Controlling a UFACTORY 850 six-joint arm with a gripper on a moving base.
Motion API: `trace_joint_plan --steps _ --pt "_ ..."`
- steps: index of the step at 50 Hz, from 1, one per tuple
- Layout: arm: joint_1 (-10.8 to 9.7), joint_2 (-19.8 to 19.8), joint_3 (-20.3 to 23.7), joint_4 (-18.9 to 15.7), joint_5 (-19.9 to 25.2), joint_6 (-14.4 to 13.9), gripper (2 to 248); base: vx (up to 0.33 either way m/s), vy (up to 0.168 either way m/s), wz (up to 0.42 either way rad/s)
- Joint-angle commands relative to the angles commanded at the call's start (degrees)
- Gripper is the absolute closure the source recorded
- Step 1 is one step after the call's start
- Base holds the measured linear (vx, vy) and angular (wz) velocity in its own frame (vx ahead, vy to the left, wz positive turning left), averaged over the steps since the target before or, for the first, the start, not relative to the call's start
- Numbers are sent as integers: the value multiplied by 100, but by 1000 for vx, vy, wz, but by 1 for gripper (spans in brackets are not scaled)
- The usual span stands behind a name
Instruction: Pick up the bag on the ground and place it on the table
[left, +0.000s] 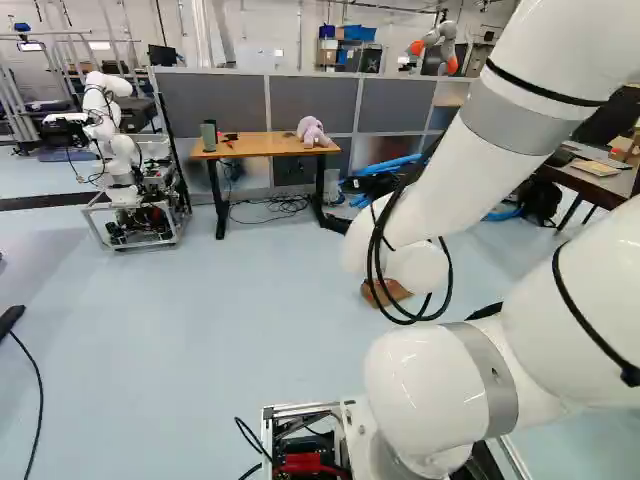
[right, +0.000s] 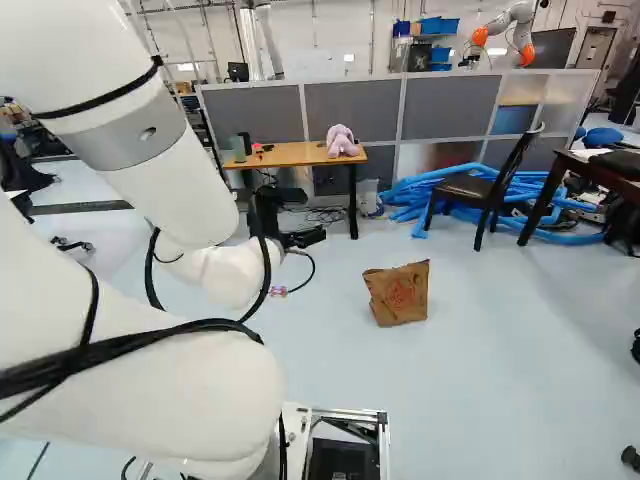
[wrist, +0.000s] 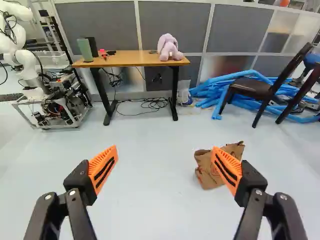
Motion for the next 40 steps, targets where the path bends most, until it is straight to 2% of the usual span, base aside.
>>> trace_joint_plan --steps 16,40 --pt "0 0 0 0 0 0 3 76 -7 -40" --pt "0 0 0 0 0 0 3 117 -57 -307"
